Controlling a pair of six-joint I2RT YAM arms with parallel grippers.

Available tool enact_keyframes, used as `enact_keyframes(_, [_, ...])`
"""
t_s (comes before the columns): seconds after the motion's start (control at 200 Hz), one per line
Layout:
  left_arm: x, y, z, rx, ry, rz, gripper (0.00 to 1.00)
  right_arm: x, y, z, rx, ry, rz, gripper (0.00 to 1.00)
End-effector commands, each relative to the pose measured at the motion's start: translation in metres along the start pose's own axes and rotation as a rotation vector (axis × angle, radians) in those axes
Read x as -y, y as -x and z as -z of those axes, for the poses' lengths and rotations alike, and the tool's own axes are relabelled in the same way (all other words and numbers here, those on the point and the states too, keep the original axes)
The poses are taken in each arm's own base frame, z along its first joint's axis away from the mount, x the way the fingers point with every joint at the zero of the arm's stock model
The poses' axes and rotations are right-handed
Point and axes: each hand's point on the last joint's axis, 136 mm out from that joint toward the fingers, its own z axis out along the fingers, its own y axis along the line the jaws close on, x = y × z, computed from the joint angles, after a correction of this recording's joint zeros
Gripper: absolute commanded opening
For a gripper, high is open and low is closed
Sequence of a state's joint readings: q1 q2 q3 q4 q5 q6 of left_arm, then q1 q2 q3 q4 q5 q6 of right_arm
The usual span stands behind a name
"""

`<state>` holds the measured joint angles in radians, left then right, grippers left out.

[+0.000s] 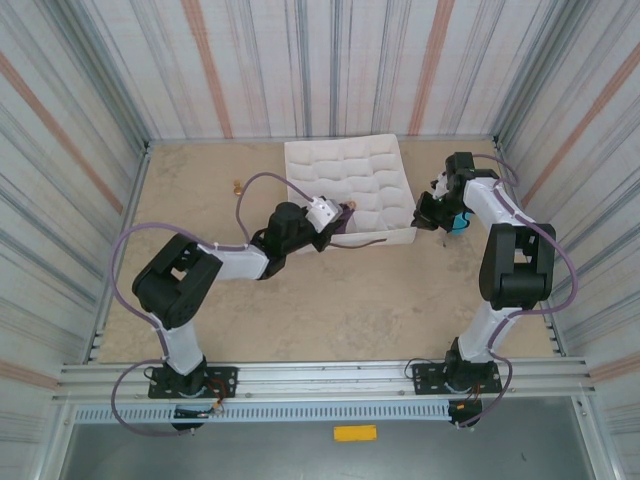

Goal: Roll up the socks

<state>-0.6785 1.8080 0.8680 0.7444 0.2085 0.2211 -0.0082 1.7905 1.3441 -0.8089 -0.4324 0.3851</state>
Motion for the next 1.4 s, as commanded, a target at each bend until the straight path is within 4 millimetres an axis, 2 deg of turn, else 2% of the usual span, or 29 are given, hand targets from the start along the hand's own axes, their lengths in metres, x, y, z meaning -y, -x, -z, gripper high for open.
enact_keyframes(0.0, [0.005, -0.001, 0.006, -0.027, -0.016, -0.015, 0.37, 0.010, -0.007, -0.009, -0.047, -0.007, -0.075, 0.00])
enact_keyframes(0.035, [0.005, -0.002, 0.005, -0.034, -0.019, -0.015, 0.38, 0.010, -0.006, -0.008, -0.045, -0.007, -0.077, 0.00])
enact_keyframes(0.115, [0.007, -0.007, 0.005, -0.057, -0.028, -0.010, 0.54, 0.010, -0.007, -0.009, -0.047, -0.006, -0.076, 0.00])
enact_keyframes(0.286, [0.005, -0.012, 0.003, -0.099, -0.036, 0.000, 0.59, 0.008, -0.007, -0.007, -0.046, -0.002, -0.074, 0.00])
enact_keyframes(0.466, [-0.006, -0.012, 0.007, -0.094, -0.061, 0.099, 0.61, 0.008, -0.007, -0.005, -0.037, -0.005, -0.074, 0.00])
enact_keyframes(0.601, [-0.013, 0.000, 0.011, -0.082, -0.069, 0.149, 0.64, 0.009, -0.007, -0.007, -0.038, -0.002, -0.080, 0.00])
enact_keyframes(0.756, [-0.013, 0.025, 0.014, -0.083, -0.109, 0.168, 0.68, 0.006, -0.003, -0.012, -0.017, 0.032, -0.121, 0.00])
enact_keyframes(0.822, [-0.011, 0.034, 0.015, -0.087, -0.125, 0.184, 0.74, 0.004, 0.002, -0.014, 0.003, 0.048, -0.139, 0.00])
enact_keyframes(0.887, [-0.010, 0.043, 0.019, -0.093, -0.139, 0.201, 0.84, 0.001, 0.010, -0.014, 0.026, 0.048, -0.145, 0.00])
enact_keyframes(1.062, [-0.005, 0.041, 0.041, -0.129, -0.132, 0.277, 0.97, -0.005, 0.037, -0.010, 0.064, 0.032, -0.124, 0.03])
enact_keyframes(1.132, [-0.004, 0.038, 0.053, -0.135, -0.110, 0.295, 0.99, -0.009, 0.044, -0.013, 0.053, 0.032, -0.109, 0.09])
enact_keyframes(1.237, [-0.003, 0.036, 0.070, -0.146, -0.087, 0.315, 0.99, -0.015, 0.053, -0.015, 0.049, 0.025, -0.070, 0.33])
enact_keyframes(1.398, [-0.012, 0.034, 0.096, -0.189, -0.035, 0.337, 0.99, -0.025, 0.057, -0.006, 0.073, 0.020, -0.002, 0.58])
